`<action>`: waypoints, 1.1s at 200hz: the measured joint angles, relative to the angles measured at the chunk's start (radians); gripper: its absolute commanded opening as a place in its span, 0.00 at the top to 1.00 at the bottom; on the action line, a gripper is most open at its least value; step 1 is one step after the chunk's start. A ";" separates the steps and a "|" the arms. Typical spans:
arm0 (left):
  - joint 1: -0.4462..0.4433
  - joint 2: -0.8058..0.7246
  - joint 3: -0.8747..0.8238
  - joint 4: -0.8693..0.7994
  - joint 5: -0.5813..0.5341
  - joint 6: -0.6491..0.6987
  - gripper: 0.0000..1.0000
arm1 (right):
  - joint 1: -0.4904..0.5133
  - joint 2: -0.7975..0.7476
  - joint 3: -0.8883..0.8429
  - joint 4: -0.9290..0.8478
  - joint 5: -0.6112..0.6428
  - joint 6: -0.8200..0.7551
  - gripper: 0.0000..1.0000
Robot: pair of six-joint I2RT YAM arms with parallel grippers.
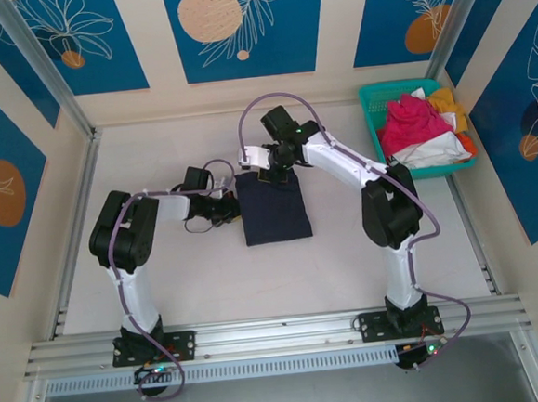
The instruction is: Fold and stack the t-shirts
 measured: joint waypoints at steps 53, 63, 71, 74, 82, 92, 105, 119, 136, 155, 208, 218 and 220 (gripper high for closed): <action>0.000 0.000 0.000 0.000 0.001 0.001 1.00 | -0.015 0.108 0.079 0.011 0.033 0.001 1.00; 0.001 0.000 0.000 -0.001 0.001 0.004 1.00 | -0.016 0.124 0.086 0.017 0.036 0.001 1.00; 0.001 0.000 0.001 -0.002 0.001 0.004 1.00 | -0.016 0.139 0.093 0.021 0.040 0.003 1.00; 0.001 0.000 0.001 -0.002 0.001 0.004 1.00 | -0.016 0.145 0.097 0.022 0.042 0.005 1.00; 0.001 0.000 0.001 -0.003 0.001 0.006 1.00 | -0.017 0.160 0.106 0.024 0.046 0.008 1.00; 0.001 0.000 0.001 -0.003 0.001 0.006 1.00 | -0.017 0.180 0.117 0.025 0.051 0.012 1.00; 0.001 0.000 0.001 -0.003 0.001 0.007 1.00 | -0.017 0.199 0.123 0.033 0.056 0.016 0.97; 0.001 0.000 0.001 -0.004 0.001 0.007 1.00 | -0.017 0.212 0.123 0.045 0.060 0.024 0.93; 0.001 0.000 0.001 -0.004 0.000 0.007 1.00 | -0.017 0.222 0.123 0.055 0.060 0.032 0.84; 0.001 -0.002 0.001 -0.006 -0.002 0.007 1.00 | -0.017 0.229 0.123 0.068 0.063 0.048 0.54; 0.000 -0.052 -0.042 -0.004 -0.063 0.006 0.92 | -0.034 0.192 0.071 0.140 0.077 0.113 0.28; 0.001 -0.070 -0.059 -0.007 -0.082 0.006 0.91 | -0.040 0.153 0.025 0.166 0.073 0.131 0.28; 0.001 -0.074 -0.063 -0.008 -0.085 0.006 0.90 | -0.041 0.144 0.014 0.171 0.071 0.140 0.27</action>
